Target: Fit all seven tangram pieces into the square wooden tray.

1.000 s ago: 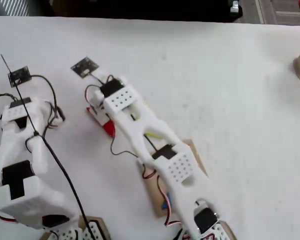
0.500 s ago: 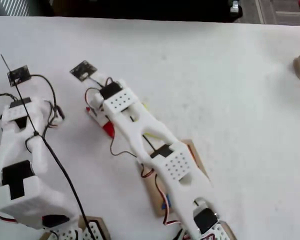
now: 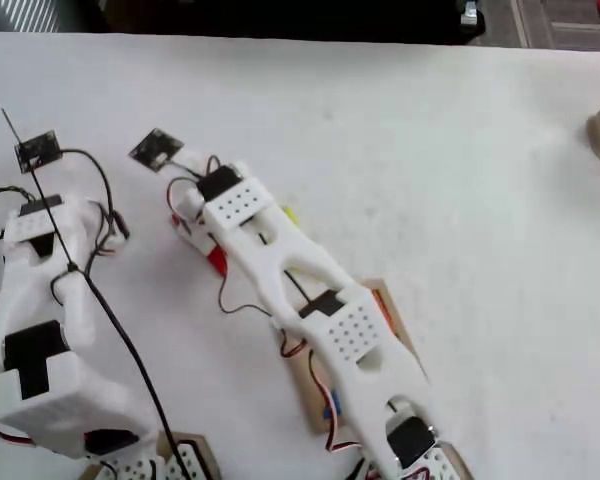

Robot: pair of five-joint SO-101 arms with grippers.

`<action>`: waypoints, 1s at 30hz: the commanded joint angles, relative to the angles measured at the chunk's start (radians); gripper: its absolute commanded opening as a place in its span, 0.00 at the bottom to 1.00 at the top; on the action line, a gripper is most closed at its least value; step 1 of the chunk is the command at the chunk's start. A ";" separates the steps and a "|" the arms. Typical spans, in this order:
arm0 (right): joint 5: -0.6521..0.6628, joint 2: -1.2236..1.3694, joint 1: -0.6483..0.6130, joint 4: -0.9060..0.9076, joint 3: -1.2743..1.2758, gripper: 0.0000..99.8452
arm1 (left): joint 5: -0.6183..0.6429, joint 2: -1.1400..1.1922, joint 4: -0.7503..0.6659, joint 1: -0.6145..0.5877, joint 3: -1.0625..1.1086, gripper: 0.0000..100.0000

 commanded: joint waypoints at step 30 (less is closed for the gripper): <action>-0.012 -0.012 -0.061 0.068 -0.021 0.35 | 0.003 -0.059 -0.021 0.005 -0.008 0.21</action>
